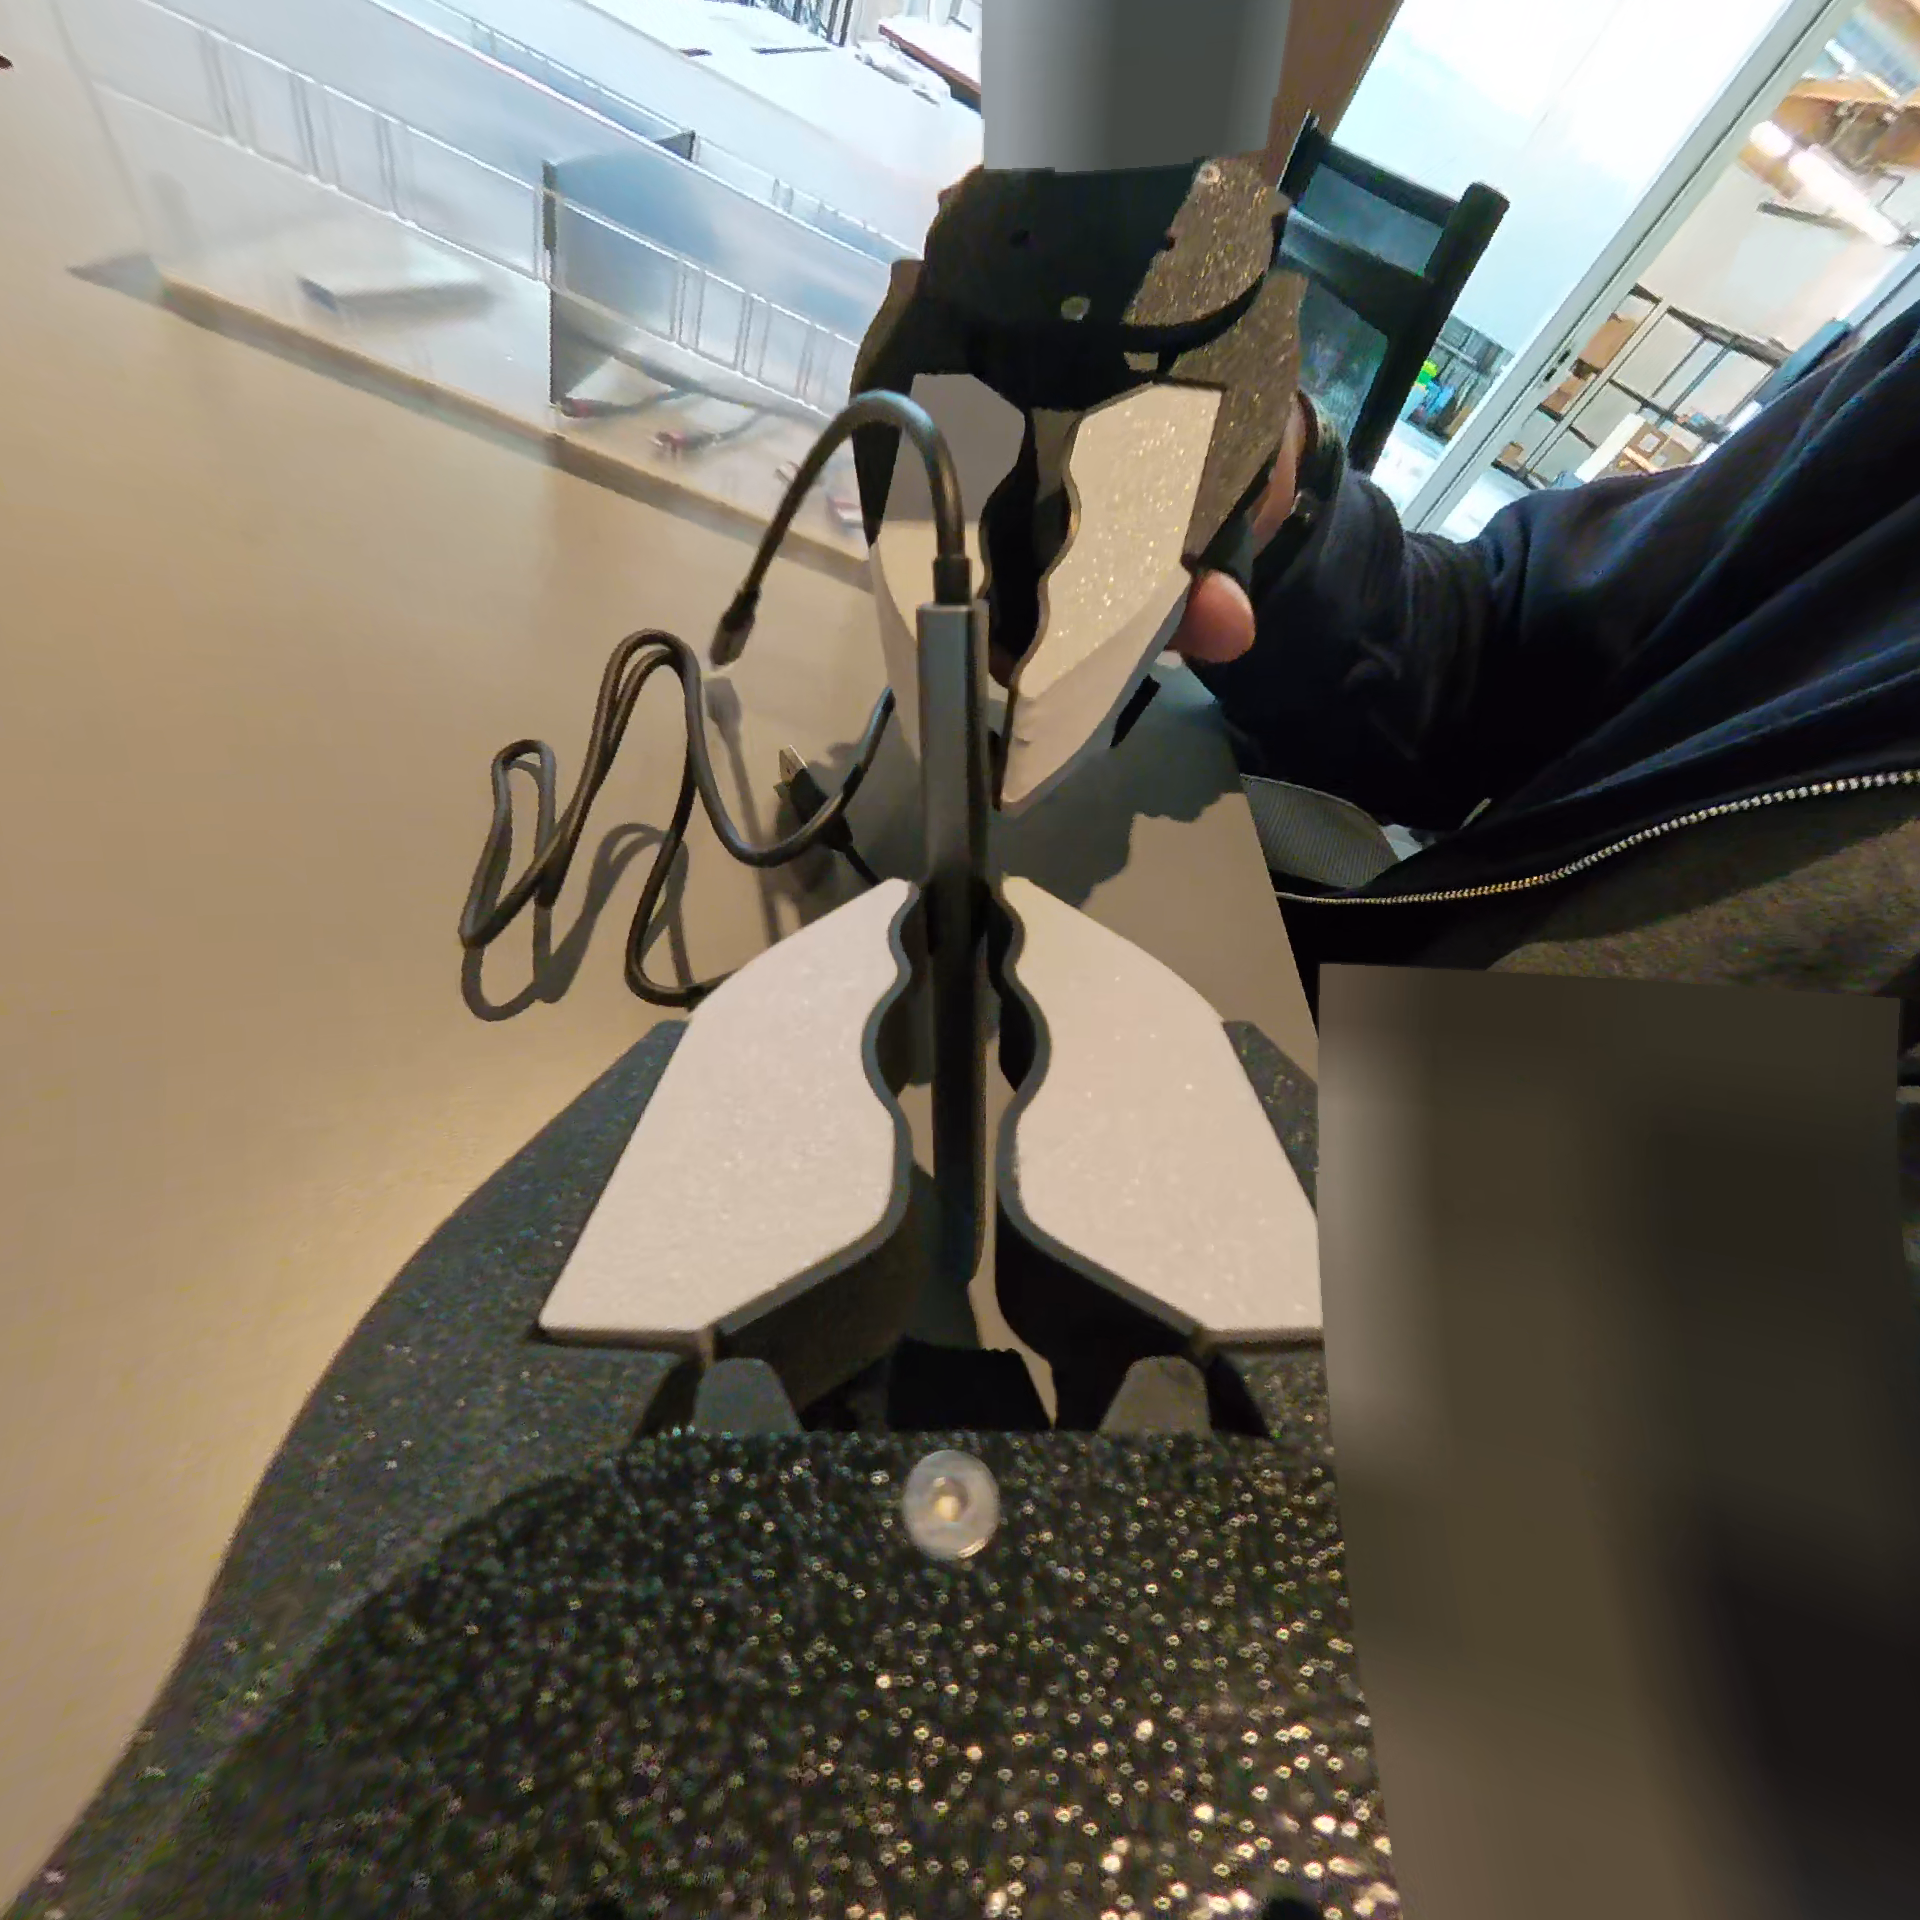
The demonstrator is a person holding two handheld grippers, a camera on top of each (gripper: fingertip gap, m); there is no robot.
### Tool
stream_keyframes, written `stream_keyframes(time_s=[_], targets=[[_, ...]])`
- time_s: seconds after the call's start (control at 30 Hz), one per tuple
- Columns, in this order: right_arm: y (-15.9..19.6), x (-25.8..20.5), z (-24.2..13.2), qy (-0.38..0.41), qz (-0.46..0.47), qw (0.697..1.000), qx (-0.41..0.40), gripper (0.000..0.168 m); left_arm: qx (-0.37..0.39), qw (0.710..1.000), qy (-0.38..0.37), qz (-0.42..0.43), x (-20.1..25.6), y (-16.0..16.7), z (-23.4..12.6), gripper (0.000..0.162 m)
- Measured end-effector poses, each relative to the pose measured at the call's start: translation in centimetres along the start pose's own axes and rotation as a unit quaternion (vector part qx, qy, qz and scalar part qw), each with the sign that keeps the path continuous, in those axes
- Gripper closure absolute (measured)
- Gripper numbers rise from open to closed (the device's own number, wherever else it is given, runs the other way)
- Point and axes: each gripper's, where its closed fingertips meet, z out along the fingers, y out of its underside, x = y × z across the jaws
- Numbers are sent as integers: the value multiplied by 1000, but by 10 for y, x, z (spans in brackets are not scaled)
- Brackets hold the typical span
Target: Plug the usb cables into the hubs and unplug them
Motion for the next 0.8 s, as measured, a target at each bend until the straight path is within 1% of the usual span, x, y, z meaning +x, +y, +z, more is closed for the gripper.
stream_keyframes(time_s=[0.13, 0.2, 0.23, 0.3, 0.47, 0.8], targets=[[0, -4, 4, -6, -12, 1000, -14, 162, 41, 999, 14, -7, 4, -10, -5, 146], [-1, -7, 5, -8, -17, 1000, -19, 162, 50, 999, 14, -3, 4, -12, -7, 148], [-2, -7, 6, -7, -19, 1000, -21, 162, 50, 999, 17, -1, 5, -12, -7, 151], [-2, -7, 6, -5, -24, 999, -26, 162, 52, 998, 15, 9, 6, -13, -7, 152], [1, -13, 5, -19, -38, 998, -50, 163, 39, 998, 36, 26, 14, -11, -7, 152], [-2, -11, 7, -17, -47, 996, -70, 163, 37, 998, 45, 6, 12, -10, -8, 152]])
